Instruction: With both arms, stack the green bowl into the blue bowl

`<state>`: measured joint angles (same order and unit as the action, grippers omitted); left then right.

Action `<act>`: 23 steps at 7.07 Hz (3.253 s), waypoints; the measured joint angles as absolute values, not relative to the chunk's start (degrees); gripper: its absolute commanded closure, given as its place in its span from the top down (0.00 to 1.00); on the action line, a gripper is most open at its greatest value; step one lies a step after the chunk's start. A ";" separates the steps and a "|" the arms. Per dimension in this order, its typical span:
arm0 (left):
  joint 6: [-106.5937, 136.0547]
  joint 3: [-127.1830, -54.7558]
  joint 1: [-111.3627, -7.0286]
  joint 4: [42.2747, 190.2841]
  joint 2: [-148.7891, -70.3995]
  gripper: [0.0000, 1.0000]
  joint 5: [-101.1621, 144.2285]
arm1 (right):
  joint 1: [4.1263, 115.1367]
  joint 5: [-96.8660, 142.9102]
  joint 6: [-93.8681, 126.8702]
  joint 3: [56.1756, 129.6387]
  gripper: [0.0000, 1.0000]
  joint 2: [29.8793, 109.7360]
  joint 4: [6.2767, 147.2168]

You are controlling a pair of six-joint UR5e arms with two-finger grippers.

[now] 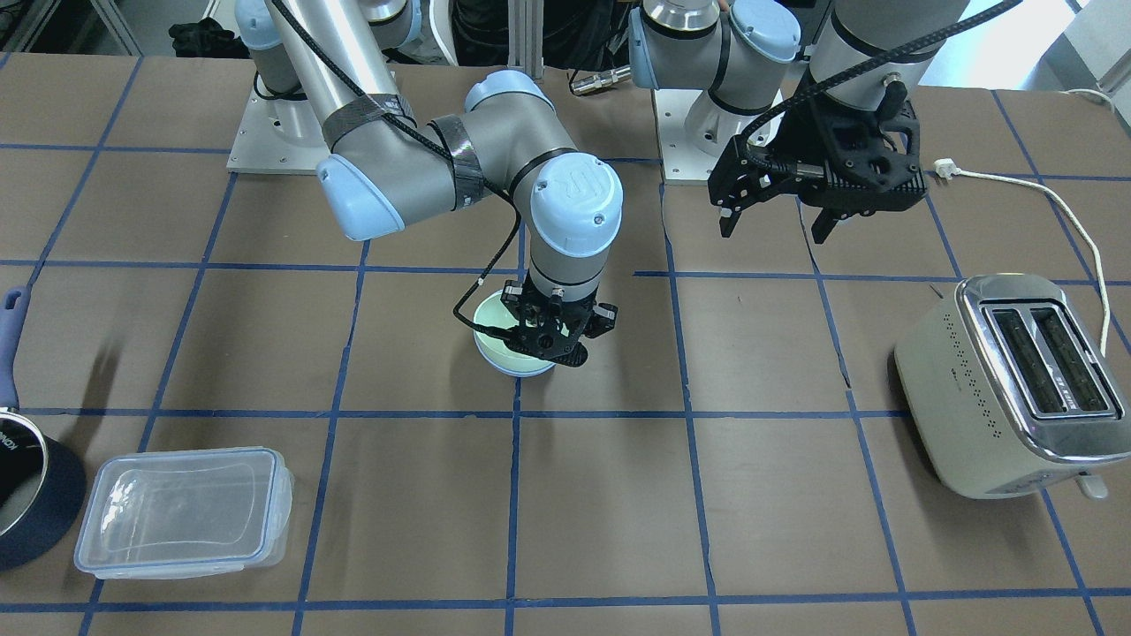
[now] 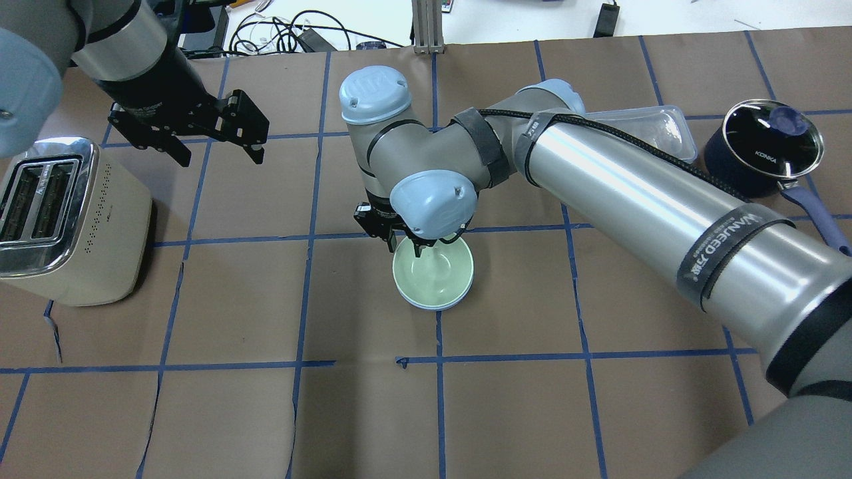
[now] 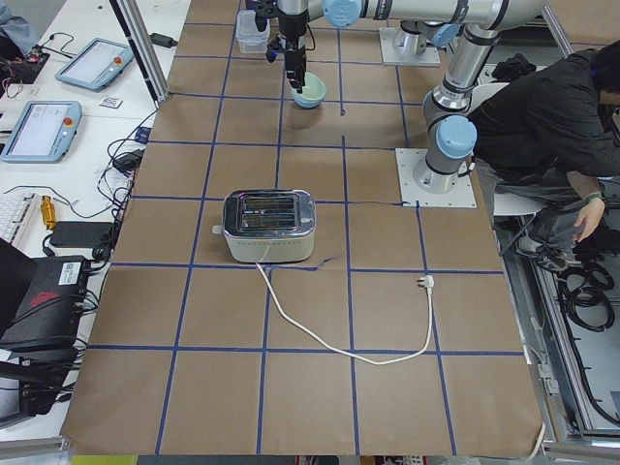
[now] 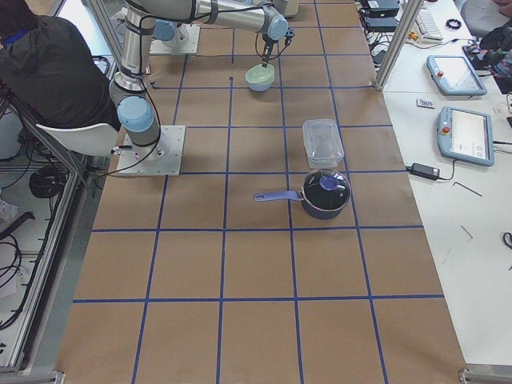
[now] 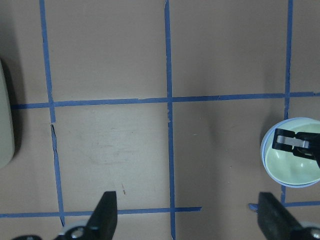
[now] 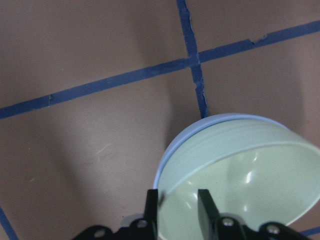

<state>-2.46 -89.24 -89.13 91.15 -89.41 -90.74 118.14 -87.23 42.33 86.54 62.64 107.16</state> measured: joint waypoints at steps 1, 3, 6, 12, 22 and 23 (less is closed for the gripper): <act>-2.46 -89.59 -89.13 91.15 -89.25 1.00 -90.72 | 118.09 -87.29 42.30 85.23 1.00 62.67 106.65; -2.46 -89.95 -89.12 91.14 -89.07 1.00 -90.69 | 115.30 -89.02 39.85 81.80 1.00 63.56 102.92; -2.46 -90.00 -89.15 91.07 -88.96 1.00 -90.64 | 104.03 -91.11 27.42 80.71 1.00 68.46 99.31; -2.46 -90.06 -89.21 91.06 -88.94 1.00 -90.61 | 89.78 -91.08 6.09 95.82 1.00 88.92 97.71; -2.46 -90.09 -89.21 91.06 -88.86 1.00 -90.37 | 89.48 -90.20 2.47 93.94 1.00 92.92 88.35; -2.46 -90.09 -89.21 91.05 -88.86 1.00 -90.50 | 89.49 -90.15 2.17 93.96 1.00 93.04 88.34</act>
<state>-2.46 -90.09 -89.21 91.05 -88.86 -90.50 89.49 -90.15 2.17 93.96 93.04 88.34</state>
